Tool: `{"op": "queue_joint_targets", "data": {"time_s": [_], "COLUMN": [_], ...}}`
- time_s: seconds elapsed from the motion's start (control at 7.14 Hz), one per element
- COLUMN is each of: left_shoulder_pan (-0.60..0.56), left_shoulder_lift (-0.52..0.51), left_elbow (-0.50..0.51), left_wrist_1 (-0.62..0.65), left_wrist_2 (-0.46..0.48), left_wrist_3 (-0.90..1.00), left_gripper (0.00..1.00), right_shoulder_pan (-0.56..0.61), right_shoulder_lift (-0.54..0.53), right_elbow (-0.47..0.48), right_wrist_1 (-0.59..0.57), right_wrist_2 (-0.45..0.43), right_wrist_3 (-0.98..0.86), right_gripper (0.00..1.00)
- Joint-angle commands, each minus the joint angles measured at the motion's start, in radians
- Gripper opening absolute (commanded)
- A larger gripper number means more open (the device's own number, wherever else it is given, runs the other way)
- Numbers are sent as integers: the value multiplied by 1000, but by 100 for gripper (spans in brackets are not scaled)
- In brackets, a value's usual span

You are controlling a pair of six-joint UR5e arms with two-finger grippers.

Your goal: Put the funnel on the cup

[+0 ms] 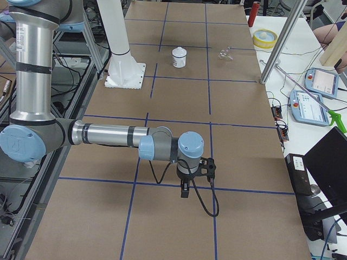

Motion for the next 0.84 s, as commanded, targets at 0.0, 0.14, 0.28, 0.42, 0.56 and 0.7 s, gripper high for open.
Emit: {"op": "queue_joint_targets", "data": {"time_s": [0.0, 0.14, 0.28, 0.42, 0.56, 0.7], "left_shoulder_pan": [0, 1, 0, 0, 0, 0], "left_shoulder_lift": [2, 9, 20, 25, 26, 29], "left_elbow": [10, 7, 6, 3, 10, 12], "left_wrist_1": [-1, -4, -18, -18, -18, -18], "left_wrist_2": [0, 0, 0, -2, -3, -5], "left_wrist_3": [1, 3, 3, 1, 3, 3], "left_gripper": [100, 100, 100, 100, 100, 100], "right_shoulder_pan": [0, 0, 0, 0, 0, 0], "right_shoulder_lift": [0, 0, 0, 0, 0, 0], "right_elbow": [-2, 0, 0, -2, 0, 0], "right_wrist_1": [0, 0, 0, 0, 0, 0], "right_wrist_2": [0, 0, 0, 0, 0, 0], "right_wrist_3": [0, 0, 0, 0, 0, 0], "right_gripper": [100, 100, 100, 100, 100, 100]}}
